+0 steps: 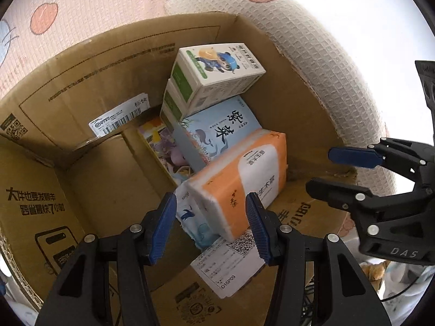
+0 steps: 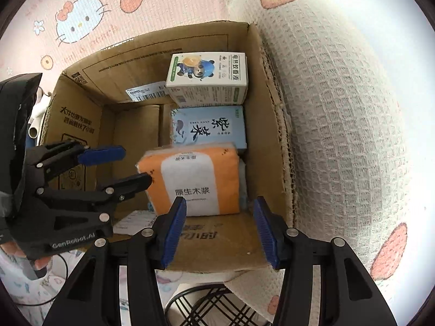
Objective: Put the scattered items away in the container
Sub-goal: 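Lower the tissue pack into the box beside the blue pack and open the left gripper, then withdraw the left gripper from the box toward the paper tubes, then lower the left gripper onto the denim glasses case, then close the left gripper on the denim glasses case and lift it, then carry the denim glasses case with the left gripper to the cardboard box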
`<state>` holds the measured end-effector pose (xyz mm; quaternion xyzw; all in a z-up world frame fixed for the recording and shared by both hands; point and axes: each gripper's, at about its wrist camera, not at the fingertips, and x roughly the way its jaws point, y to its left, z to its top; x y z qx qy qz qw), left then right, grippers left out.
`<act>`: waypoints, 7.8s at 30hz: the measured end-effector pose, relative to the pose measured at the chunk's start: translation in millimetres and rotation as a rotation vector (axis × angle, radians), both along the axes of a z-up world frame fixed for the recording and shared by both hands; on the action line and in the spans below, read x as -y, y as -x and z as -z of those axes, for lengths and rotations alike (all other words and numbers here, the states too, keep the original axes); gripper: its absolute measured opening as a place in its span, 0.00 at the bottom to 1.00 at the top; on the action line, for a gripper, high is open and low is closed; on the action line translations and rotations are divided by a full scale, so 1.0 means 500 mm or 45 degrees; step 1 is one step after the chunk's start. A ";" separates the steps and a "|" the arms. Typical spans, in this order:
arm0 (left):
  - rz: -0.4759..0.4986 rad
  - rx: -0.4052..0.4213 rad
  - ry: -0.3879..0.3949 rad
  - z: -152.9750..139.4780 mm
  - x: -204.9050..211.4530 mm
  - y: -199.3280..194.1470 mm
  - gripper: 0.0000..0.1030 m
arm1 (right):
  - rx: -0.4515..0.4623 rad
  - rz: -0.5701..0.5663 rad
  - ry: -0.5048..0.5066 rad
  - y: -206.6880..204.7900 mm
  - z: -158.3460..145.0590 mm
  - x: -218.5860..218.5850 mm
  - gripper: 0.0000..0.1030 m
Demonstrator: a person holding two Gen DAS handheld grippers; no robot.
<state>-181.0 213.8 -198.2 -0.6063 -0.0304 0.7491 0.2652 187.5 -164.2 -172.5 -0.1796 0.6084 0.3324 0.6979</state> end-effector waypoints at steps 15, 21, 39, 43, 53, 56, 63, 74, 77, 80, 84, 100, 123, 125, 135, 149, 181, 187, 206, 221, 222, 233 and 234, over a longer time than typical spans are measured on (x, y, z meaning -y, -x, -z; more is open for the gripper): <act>-0.120 0.199 -0.137 0.045 0.038 0.039 0.18 | -0.235 0.261 -0.010 -0.052 0.105 -0.064 0.15; -0.095 0.230 -0.129 0.065 0.010 0.049 0.18 | -0.229 0.296 0.034 -0.059 0.119 -0.074 0.15; -0.153 0.391 -0.093 0.106 -0.002 0.067 0.24 | -0.124 0.201 0.211 -0.044 0.141 -0.149 0.14; -0.115 0.410 -0.090 0.095 -0.001 0.051 0.24 | -0.123 0.245 0.160 -0.037 0.110 -0.137 0.14; -0.057 0.501 -0.136 0.115 -0.043 0.052 0.24 | -0.107 0.346 -0.019 -0.015 0.020 -0.094 0.14; -0.047 0.490 -0.116 0.116 -0.052 0.054 0.24 | -0.118 0.357 -0.004 -0.014 0.032 -0.095 0.14; -0.088 0.494 -0.097 0.113 -0.034 0.056 0.24 | -0.099 0.308 0.163 0.003 0.102 -0.106 0.13; -0.090 0.133 0.051 0.000 0.026 0.010 0.37 | -0.122 0.398 0.137 0.014 0.078 -0.108 0.13; -0.089 -0.014 0.052 -0.037 0.044 -0.015 0.47 | -0.069 0.445 0.044 0.035 0.025 -0.106 0.13; -0.075 -0.173 0.041 -0.076 0.072 -0.052 0.51 | -0.041 0.482 -0.081 0.068 -0.032 -0.103 0.14; -0.073 -0.340 -0.033 -0.120 0.125 -0.073 0.51 | 0.041 0.521 -0.156 0.125 -0.089 -0.095 0.14; -0.136 -0.551 -0.097 -0.127 0.261 -0.230 0.51 | 0.616 0.535 -0.457 0.327 -0.195 -0.109 0.14; -0.529 -0.627 0.128 0.034 0.634 -0.308 0.51 | 0.811 0.148 -0.525 0.572 -0.220 -0.391 0.15; -0.610 -0.602 0.128 0.044 0.677 -0.311 0.51 | 0.811 0.088 -0.510 0.580 -0.212 -0.425 0.15; -1.323 -0.623 0.004 0.082 0.929 -0.358 0.51 | 0.800 -0.165 -0.409 0.630 -0.159 -0.573 0.16; -1.745 -0.196 -0.551 0.213 1.136 -0.347 0.51 | 0.477 -0.287 -0.728 0.591 -0.115 -0.787 0.54; -1.747 -0.059 -0.750 0.270 1.174 -0.274 0.50 | -0.087 -0.540 -0.722 0.604 -0.005 -1.098 0.61; -1.742 -0.038 -0.771 0.278 1.175 -0.265 0.50 | -0.017 -0.607 -0.675 0.625 -0.005 -1.138 0.61; -1.650 -0.176 -0.762 0.240 1.150 -0.288 0.38 | 0.102 -0.614 -0.688 0.627 -0.042 -1.102 0.58; -1.401 -0.274 -0.705 0.115 0.993 -0.302 0.35 | 0.235 -0.517 -0.737 0.585 -0.106 -0.928 0.58; -1.367 -0.291 -0.681 0.095 0.975 -0.301 0.35 | 0.255 -0.506 -0.741 0.585 -0.116 -0.914 0.58; -1.184 -0.373 -0.628 -0.024 0.864 -0.286 0.34 | 0.327 -0.376 -0.848 0.549 -0.182 -0.756 0.58; -1.170 -0.379 -0.617 -0.034 0.854 -0.285 0.34 | 0.320 -0.366 -0.860 0.543 -0.185 -0.745 0.58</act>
